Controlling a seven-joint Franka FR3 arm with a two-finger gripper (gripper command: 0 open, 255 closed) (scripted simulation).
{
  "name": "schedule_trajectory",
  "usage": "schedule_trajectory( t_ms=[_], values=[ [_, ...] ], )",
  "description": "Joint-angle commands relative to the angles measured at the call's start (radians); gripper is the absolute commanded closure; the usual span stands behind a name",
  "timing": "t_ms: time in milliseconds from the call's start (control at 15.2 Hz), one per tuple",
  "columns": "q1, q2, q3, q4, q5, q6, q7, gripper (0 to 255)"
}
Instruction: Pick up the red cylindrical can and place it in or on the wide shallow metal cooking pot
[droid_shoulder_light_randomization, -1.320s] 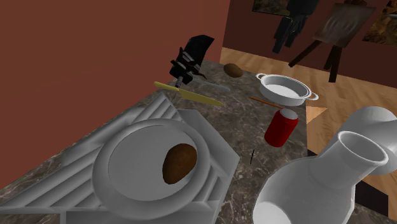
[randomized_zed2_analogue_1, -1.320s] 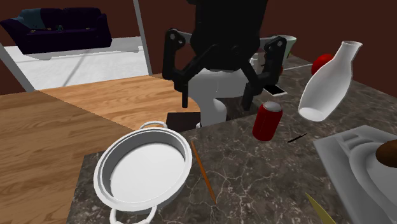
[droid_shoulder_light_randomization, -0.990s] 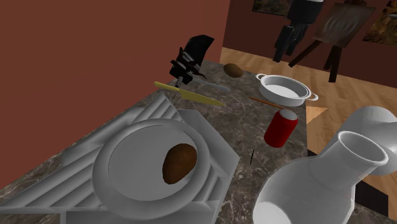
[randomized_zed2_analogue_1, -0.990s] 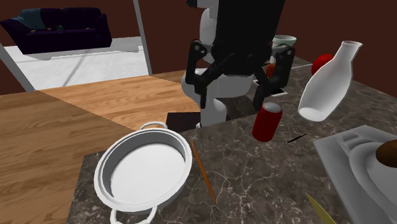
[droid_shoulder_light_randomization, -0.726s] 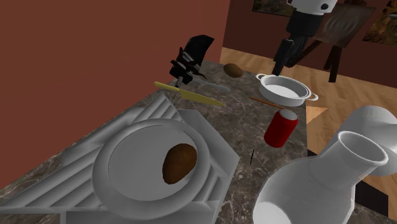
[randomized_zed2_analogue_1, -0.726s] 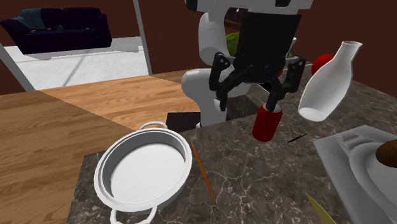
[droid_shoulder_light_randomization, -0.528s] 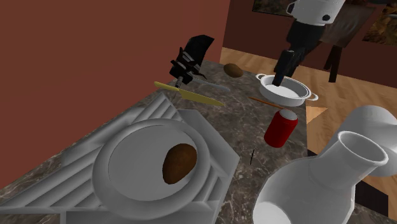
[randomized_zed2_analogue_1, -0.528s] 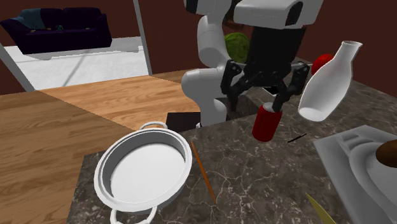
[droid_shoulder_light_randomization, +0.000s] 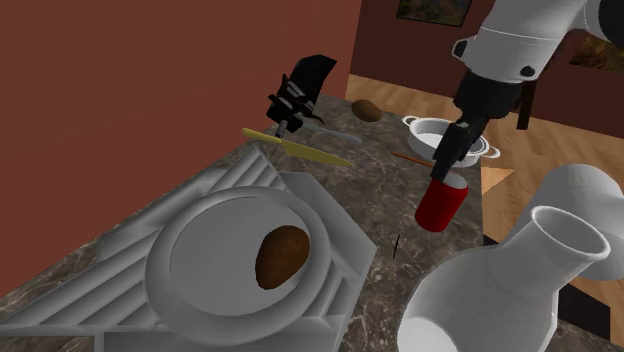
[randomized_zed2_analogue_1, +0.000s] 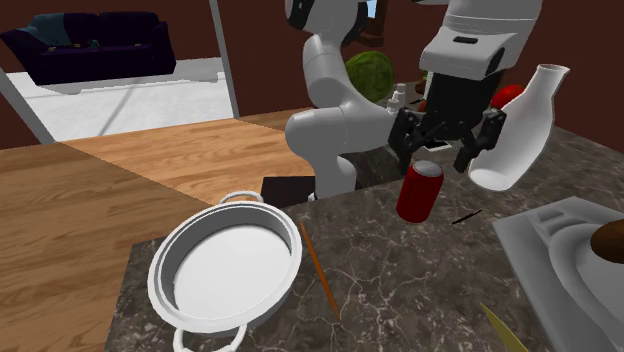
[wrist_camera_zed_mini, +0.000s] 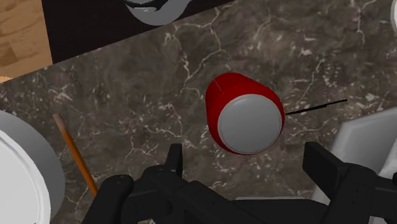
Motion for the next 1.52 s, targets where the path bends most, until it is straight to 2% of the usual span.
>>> schedule_trajectory(
  t_ms=[0, 396, 924, 990, 1452],
  values=[
    [0.01, -0.012, 0.017, -0.026, 0.02, 0.014, 0.013, 0],
    [0.023, -0.032, 0.038, -0.122, 0.042, 0.088, 0.011, 0],
    [0.023, -0.032, 0.038, -0.121, 0.042, 0.088, 0.011, 0],
    [0.023, -0.032, 0.038, -0.121, 0.042, 0.088, 0.011, 255],
    [0.023, -0.032, 0.038, -0.121, 0.042, 0.088, 0.011, 255]
  ],
)
